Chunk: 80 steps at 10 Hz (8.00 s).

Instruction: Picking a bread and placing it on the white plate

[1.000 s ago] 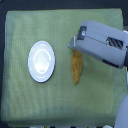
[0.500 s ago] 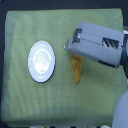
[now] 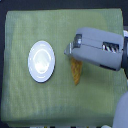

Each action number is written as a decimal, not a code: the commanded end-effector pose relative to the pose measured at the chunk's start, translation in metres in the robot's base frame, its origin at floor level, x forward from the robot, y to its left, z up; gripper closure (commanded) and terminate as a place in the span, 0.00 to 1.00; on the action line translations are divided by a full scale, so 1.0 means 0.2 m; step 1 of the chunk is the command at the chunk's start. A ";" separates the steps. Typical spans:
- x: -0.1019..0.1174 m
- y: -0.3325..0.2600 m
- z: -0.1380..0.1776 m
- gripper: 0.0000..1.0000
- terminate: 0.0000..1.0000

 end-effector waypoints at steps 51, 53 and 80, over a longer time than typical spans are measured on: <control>0.04 1.23 0.35 1.00 0.00; 0.04 1.21 0.35 1.00 0.00; 0.13 0.70 0.76 0.00 0.00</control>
